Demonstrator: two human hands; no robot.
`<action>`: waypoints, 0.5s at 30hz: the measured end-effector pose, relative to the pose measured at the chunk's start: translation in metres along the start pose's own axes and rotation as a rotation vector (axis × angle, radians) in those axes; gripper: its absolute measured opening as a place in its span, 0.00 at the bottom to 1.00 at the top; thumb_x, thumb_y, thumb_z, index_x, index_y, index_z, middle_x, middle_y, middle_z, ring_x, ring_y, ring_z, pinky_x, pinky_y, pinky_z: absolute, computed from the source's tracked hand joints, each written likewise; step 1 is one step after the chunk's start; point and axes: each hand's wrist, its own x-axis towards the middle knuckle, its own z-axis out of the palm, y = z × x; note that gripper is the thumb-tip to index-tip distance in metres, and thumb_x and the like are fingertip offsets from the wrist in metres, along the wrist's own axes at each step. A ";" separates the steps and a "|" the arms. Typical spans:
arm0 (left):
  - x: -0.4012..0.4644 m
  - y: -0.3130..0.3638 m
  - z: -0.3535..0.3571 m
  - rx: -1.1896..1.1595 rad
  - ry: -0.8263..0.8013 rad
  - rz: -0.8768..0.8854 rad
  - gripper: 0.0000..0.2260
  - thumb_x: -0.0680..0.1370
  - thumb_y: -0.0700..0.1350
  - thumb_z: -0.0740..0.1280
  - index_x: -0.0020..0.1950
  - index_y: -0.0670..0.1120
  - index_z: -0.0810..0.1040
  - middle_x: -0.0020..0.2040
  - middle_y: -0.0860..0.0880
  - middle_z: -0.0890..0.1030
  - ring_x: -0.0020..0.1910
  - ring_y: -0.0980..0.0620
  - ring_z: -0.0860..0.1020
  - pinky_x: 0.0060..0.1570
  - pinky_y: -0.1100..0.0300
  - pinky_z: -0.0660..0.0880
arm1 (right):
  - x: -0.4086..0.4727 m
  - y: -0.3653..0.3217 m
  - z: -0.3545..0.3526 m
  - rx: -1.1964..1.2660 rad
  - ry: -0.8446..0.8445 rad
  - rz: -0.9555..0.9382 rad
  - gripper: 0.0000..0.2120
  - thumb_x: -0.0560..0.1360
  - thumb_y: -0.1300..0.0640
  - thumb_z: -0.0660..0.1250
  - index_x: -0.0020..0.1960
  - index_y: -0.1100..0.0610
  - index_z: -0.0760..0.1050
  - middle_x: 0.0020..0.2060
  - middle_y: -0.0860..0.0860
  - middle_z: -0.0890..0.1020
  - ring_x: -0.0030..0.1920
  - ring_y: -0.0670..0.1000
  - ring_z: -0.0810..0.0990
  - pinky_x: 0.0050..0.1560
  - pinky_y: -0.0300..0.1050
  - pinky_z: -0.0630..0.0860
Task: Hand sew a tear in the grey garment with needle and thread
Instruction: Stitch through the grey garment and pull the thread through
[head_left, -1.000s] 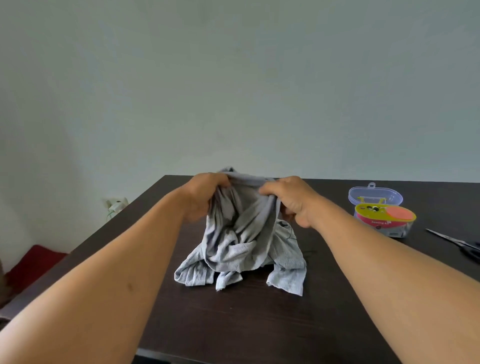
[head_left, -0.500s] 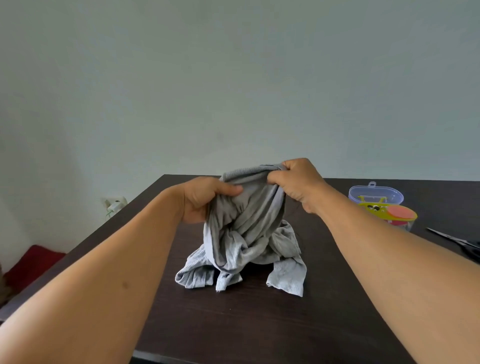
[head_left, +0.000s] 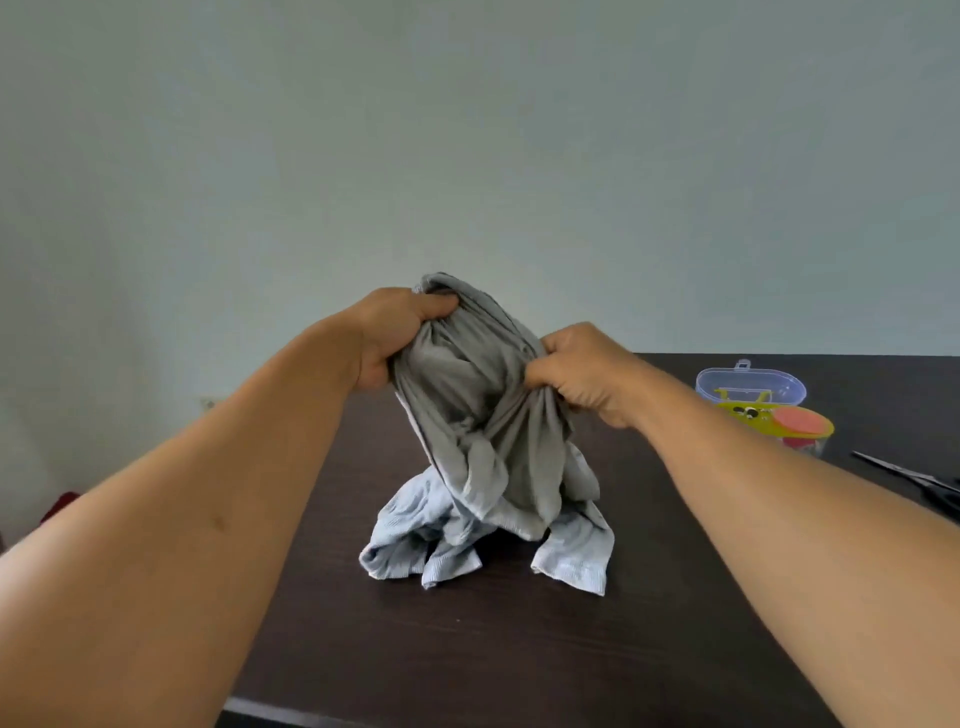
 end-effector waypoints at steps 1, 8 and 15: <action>-0.001 0.004 -0.005 0.037 0.023 0.018 0.09 0.81 0.46 0.67 0.52 0.40 0.81 0.51 0.41 0.86 0.46 0.45 0.85 0.47 0.51 0.81 | 0.001 -0.005 -0.006 -0.008 0.025 -0.017 0.06 0.69 0.67 0.68 0.34 0.61 0.80 0.24 0.48 0.78 0.23 0.43 0.73 0.24 0.33 0.65; -0.004 0.026 -0.027 0.036 0.081 0.112 0.10 0.79 0.45 0.69 0.57 0.42 0.81 0.53 0.44 0.86 0.52 0.46 0.85 0.53 0.48 0.81 | 0.013 -0.031 -0.044 0.059 -0.081 -0.001 0.09 0.74 0.64 0.70 0.36 0.57 0.76 0.19 0.48 0.66 0.19 0.45 0.58 0.27 0.38 0.56; -0.008 -0.029 -0.017 -0.014 -0.168 -0.090 0.15 0.75 0.45 0.70 0.59 0.40 0.80 0.52 0.40 0.86 0.48 0.45 0.86 0.48 0.49 0.83 | 0.016 0.005 -0.026 0.081 0.059 0.106 0.16 0.71 0.63 0.69 0.29 0.53 0.67 0.25 0.51 0.62 0.23 0.48 0.57 0.28 0.39 0.54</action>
